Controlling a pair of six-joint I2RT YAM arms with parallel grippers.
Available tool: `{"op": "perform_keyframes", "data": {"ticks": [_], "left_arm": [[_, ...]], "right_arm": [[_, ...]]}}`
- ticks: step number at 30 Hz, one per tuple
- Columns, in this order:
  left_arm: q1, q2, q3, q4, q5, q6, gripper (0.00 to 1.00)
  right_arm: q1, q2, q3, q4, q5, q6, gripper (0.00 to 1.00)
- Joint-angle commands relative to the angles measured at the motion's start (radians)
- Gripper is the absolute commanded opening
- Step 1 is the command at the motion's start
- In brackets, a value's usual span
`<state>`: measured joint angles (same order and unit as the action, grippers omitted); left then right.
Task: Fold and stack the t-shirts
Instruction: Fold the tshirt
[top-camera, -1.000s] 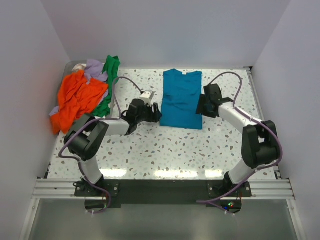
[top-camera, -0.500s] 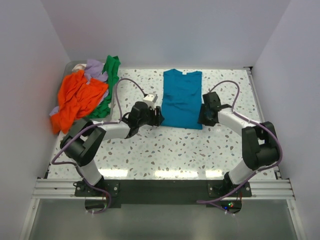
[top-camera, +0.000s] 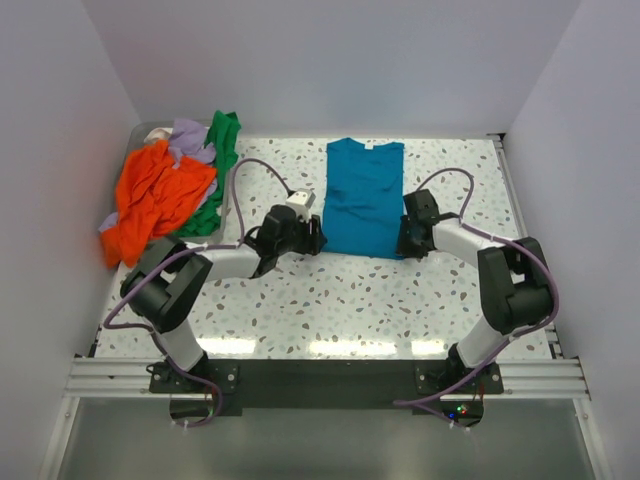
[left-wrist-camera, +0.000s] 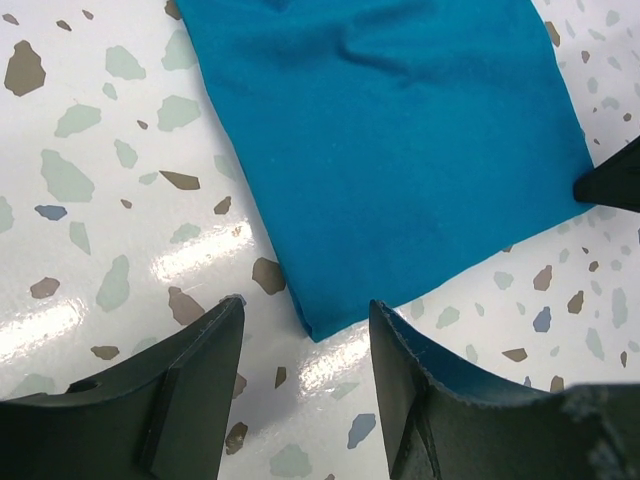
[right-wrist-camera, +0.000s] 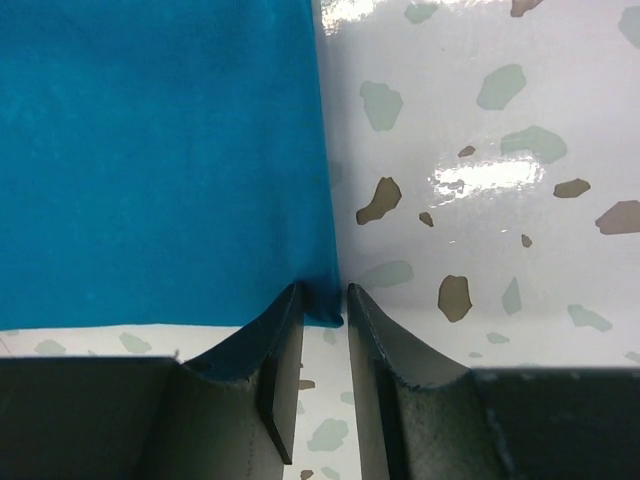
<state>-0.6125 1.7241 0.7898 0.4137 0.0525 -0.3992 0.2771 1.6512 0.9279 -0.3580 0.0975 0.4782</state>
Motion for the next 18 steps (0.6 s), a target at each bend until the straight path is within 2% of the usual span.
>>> {"op": "perform_keyframes", "data": {"ticks": [1,5,9,18], "left_arm": [[-0.01,0.008,0.014,-0.015,-0.022,0.022,0.57],[-0.012,0.022,0.022,-0.029,-0.011,0.022,0.57],[-0.015,0.038,0.032,-0.029,-0.002,0.019,0.57],[-0.021,0.1,0.068,-0.027,0.007,0.013,0.52]], "right_arm": [[0.005,0.012,0.002,0.028,-0.022,-0.001,0.27],[0.004,0.021,0.003,0.014,-0.021,-0.004,0.22],[0.004,0.024,0.003,0.019,-0.021,-0.004,0.08],[0.005,0.027,0.005,0.019,-0.021,-0.007,0.06]]}}
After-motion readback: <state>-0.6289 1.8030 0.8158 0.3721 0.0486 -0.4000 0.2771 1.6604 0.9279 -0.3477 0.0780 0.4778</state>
